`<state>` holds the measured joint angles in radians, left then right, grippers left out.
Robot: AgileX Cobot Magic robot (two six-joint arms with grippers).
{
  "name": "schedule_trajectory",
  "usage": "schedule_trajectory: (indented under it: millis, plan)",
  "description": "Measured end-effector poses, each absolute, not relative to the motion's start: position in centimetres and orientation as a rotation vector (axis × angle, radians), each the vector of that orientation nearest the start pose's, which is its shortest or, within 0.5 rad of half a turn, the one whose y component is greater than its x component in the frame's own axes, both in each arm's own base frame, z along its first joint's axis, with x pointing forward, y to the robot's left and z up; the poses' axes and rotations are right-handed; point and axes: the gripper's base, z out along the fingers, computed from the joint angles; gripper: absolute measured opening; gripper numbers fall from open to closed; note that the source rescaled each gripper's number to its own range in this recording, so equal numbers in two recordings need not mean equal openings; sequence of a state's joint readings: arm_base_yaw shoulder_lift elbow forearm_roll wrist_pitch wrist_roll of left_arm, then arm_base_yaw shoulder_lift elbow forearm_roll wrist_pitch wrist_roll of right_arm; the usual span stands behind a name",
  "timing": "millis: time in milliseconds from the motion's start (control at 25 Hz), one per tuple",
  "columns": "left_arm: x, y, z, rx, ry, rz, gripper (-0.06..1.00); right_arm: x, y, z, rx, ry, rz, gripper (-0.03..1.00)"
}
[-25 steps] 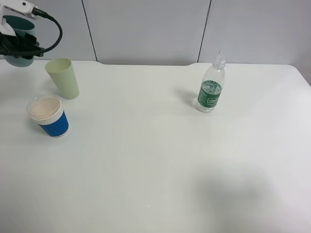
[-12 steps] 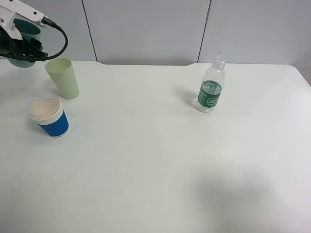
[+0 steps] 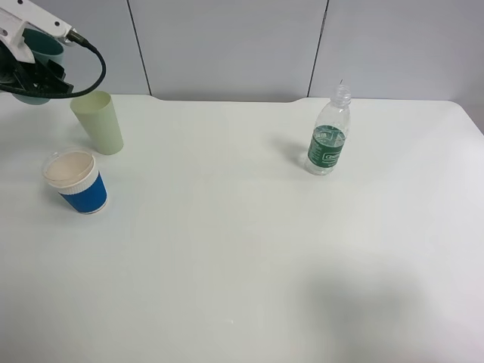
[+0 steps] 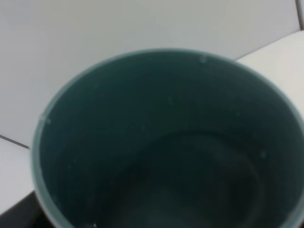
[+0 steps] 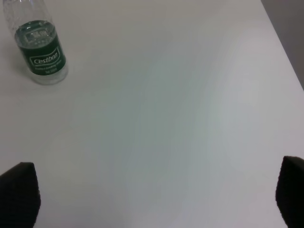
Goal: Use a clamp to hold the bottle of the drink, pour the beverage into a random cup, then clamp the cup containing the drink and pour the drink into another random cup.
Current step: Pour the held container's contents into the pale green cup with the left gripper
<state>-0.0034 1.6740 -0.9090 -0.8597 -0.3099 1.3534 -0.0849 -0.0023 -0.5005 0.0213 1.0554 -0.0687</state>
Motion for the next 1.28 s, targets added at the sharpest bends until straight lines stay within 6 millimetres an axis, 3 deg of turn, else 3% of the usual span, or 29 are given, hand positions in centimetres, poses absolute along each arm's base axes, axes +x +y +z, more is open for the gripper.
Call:
schedule_trajectory:
  millis: [280, 520, 1280]
  plan:
    - [35.72, 0.97, 21.88, 0.484, 2.013, 0.634, 0.00, -0.49, 0.21, 27.78, 0.016, 2.037, -0.071, 1.00]
    - [36.02, 1.10, 21.03, 0.545, 2.017, 0.694, 0.00, -0.49, 0.21, 27.78, 0.016, 2.037, -0.071, 1.00]
    - [36.21, 1.16, 21.46, 0.719, 1.934, 0.830, 0.00, -0.49, 0.21, 27.78, 0.016, 2.037, -0.071, 1.00]
